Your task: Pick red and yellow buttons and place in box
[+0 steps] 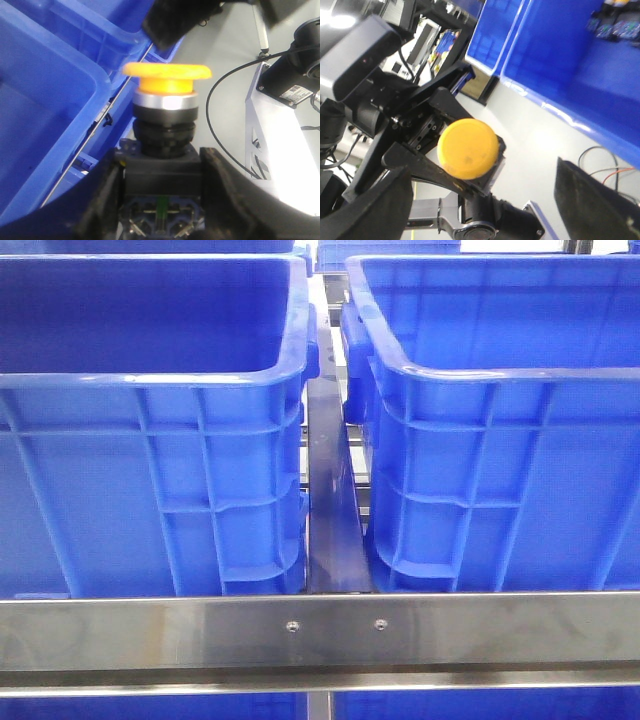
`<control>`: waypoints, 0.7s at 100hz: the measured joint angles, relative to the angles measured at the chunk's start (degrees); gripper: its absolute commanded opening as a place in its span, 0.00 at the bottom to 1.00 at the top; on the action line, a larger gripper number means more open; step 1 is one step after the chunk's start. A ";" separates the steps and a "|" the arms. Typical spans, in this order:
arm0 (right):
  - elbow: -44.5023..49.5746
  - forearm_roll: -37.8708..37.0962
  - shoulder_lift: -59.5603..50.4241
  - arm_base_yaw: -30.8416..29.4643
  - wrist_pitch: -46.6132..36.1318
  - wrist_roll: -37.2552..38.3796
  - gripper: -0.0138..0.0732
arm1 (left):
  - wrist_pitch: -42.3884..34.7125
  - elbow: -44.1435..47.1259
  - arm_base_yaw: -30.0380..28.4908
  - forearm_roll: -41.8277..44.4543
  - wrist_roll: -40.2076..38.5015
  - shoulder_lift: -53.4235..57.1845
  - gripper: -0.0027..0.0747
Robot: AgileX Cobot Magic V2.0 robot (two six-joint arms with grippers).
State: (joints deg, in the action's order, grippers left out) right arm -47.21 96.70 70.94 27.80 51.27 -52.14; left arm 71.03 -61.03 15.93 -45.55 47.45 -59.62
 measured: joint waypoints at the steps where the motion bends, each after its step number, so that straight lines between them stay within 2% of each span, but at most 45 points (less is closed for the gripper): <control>1: -0.11 -0.01 0.34 0.14 -0.10 0.00 0.85 | 0.00 0.00 0.00 0.00 0.00 0.00 0.01; 25: -2.41 0.94 3.84 3.42 -0.74 -0.79 0.85 | 0.00 0.00 0.00 0.00 0.00 0.00 0.01; 70: -2.51 4.69 3.94 5.64 -1.83 -2.55 0.85 | 0.00 0.00 0.00 0.00 0.00 0.00 0.01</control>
State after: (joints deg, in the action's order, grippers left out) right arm -49.72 101.39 74.88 33.43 49.44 -54.69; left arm 71.03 -61.03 15.93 -45.55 47.45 -59.62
